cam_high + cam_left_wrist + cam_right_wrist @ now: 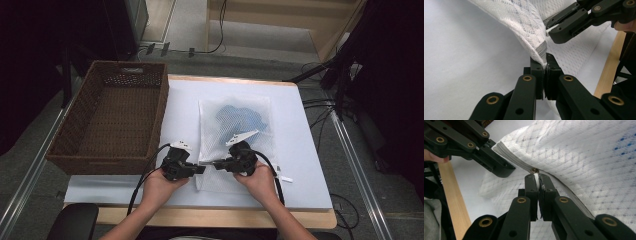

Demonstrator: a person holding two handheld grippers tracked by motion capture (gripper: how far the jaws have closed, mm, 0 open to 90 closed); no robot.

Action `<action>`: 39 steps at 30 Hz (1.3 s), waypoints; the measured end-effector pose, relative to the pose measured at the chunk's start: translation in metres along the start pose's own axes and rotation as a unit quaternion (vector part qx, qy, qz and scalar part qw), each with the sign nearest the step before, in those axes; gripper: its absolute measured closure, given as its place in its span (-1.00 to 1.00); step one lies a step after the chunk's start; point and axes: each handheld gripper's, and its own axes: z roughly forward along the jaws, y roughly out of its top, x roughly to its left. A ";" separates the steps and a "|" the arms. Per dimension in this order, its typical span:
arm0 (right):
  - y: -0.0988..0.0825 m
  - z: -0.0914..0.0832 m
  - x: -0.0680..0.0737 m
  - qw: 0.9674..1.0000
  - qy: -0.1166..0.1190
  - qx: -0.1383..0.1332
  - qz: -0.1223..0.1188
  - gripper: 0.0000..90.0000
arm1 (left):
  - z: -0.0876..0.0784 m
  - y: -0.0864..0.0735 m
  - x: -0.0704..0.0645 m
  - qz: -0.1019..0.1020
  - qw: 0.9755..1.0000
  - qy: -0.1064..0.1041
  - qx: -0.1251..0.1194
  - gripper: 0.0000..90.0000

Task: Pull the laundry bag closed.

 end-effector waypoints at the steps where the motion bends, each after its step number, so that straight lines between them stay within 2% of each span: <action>1: 0.000 -0.001 -0.001 1.000 0.000 -0.002 0.000 0.97 | -0.001 0.000 0.000 0.000 1.000 0.001 0.000 0.97; 12: -0.002 -0.005 -0.002 1.000 0.003 -0.008 0.000 0.97 | -0.001 0.001 -0.002 0.013 1.000 0.010 0.000 0.97; 19: -0.004 -0.009 -0.003 1.000 0.004 -0.009 0.001 0.97 | -0.002 0.001 -0.002 0.014 1.000 0.011 -0.001 0.96; 32: -0.011 -0.018 -0.011 1.000 -0.014 -0.002 0.015 0.97 | -0.004 0.001 -0.003 0.017 1.000 0.014 -0.003 0.96; 39: -0.012 -0.021 -0.011 1.000 -0.012 0.000 0.015 0.97 | -0.004 0.000 -0.004 0.023 1.000 0.015 -0.001 0.96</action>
